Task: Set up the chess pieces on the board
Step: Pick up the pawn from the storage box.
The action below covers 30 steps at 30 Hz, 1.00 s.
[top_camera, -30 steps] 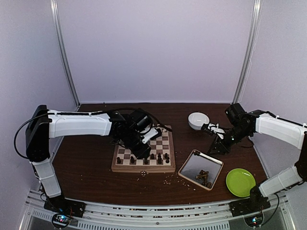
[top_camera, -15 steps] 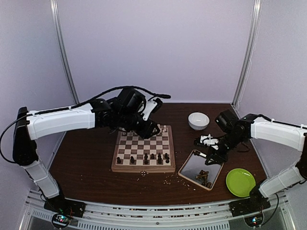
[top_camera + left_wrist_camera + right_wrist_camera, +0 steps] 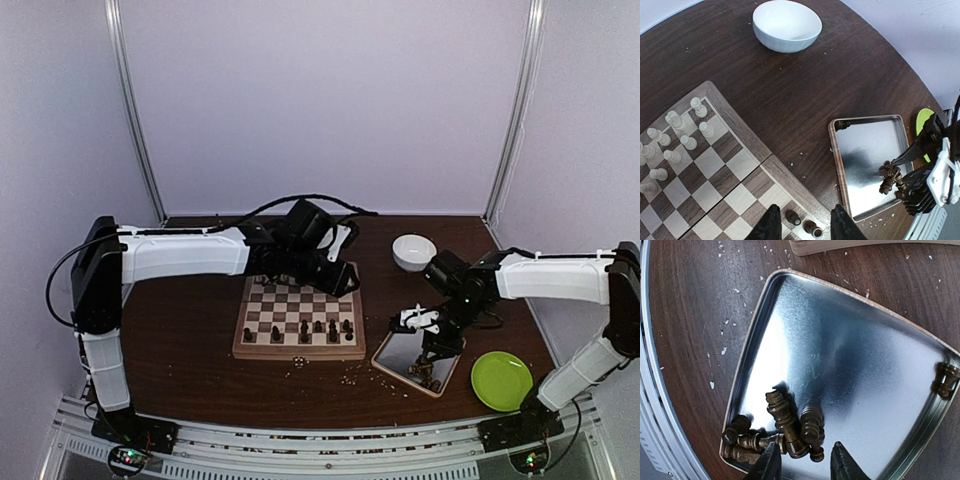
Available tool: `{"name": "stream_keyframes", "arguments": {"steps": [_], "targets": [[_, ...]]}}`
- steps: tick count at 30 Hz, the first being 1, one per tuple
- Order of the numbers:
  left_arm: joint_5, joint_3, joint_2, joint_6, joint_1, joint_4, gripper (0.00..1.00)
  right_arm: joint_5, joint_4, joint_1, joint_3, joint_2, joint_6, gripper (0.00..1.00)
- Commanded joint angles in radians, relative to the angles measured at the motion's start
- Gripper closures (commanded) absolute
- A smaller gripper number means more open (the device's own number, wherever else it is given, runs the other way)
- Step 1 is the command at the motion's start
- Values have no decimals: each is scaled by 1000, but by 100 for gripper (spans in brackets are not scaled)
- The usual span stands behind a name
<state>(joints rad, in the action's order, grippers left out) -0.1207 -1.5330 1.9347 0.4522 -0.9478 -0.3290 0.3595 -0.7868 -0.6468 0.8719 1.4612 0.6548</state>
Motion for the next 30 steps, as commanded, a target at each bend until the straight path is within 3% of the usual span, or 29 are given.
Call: {"name": "stream_keyframes", "arguments": {"steps": [1,14,19,30], "targets": [[-22,-25,-5,29,4,79,65,-49,24,-11,18,36,-22,66],[-18,41,-34,33,4,109,65,-20,19,-14,66,131,-45,78],[-25,48,-34,31,4,120,65,3,5,-9,76,143,-46,92],[-42,62,-45,12,4,116,66,368,-177,154,187,227,0,95]]}}
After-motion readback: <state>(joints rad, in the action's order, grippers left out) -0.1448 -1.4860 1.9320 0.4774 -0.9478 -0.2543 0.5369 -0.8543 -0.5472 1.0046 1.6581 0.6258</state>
